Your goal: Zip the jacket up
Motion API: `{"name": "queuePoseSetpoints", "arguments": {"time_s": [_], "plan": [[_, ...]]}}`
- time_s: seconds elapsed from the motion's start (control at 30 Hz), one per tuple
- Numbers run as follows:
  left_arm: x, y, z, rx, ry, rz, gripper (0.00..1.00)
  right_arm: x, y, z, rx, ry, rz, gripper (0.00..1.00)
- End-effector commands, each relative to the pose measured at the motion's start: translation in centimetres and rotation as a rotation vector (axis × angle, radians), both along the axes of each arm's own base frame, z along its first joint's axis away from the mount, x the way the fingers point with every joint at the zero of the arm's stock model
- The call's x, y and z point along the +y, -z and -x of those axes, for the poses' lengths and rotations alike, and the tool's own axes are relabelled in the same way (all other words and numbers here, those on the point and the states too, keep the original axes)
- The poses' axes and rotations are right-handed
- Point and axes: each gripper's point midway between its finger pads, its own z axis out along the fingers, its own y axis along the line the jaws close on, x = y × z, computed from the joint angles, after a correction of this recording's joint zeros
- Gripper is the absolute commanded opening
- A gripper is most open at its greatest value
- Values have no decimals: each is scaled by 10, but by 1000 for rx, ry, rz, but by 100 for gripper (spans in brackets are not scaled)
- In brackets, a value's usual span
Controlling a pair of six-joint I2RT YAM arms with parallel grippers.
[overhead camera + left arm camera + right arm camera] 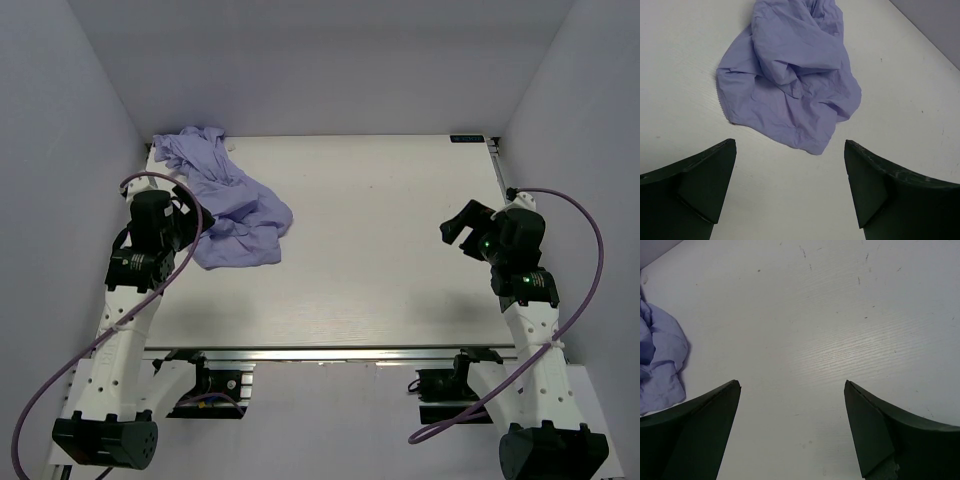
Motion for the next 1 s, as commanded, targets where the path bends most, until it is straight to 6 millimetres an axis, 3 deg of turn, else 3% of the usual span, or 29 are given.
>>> {"name": "queuePoseSetpoints", "arguments": {"time_s": [0.0, 0.33, 0.57, 0.6, 0.67, 0.7, 0.73, 0.77, 0.8, 0.83, 0.87, 0.9, 0.93, 0.97], "plan": [[5, -15, 0, -28, -26, -9, 98, 4, -28, -2, -80, -26, 1, 89], [7, 4, -13, 24, -46, -12, 98, 7, -25, -3, -101, -54, 5, 89], [-1, 39, -67, 70, -16, -24, 98, -13, -22, -9, -81, 80, 13, 89], [-2, 57, -84, 110, -4, -38, 98, -13, -21, -10, -85, 75, 24, 89], [-6, 63, -108, 126, 25, -48, 98, -7, -23, -13, -108, 19, 40, 89], [-8, 91, -123, 201, 29, -54, 98, -6, -23, -14, -109, 18, 33, 89], [-10, 100, -133, 225, 38, -57, 98, -4, -23, -17, -109, 6, 29, 89], [-12, 94, -149, 213, 48, -56, 98, -4, -22, -18, -109, -4, 36, 89], [-12, 106, -157, 246, 47, -61, 98, -3, -19, -21, -101, -10, 38, 89], [-12, 138, -166, 327, 49, -68, 98, -3, -19, -22, -99, -13, 37, 89], [-13, 149, -172, 360, 49, -70, 98, -3, -17, -24, -96, -21, 47, 89], [-14, 145, -185, 367, 58, -73, 98, -3, -14, -26, -83, -20, 47, 89], [-15, 174, -189, 443, 62, -77, 97, -6, -15, -27, -82, -7, 55, 89], [-15, 182, -195, 467, 66, -81, 92, -7, -14, -28, -79, -5, 62, 89]]}}
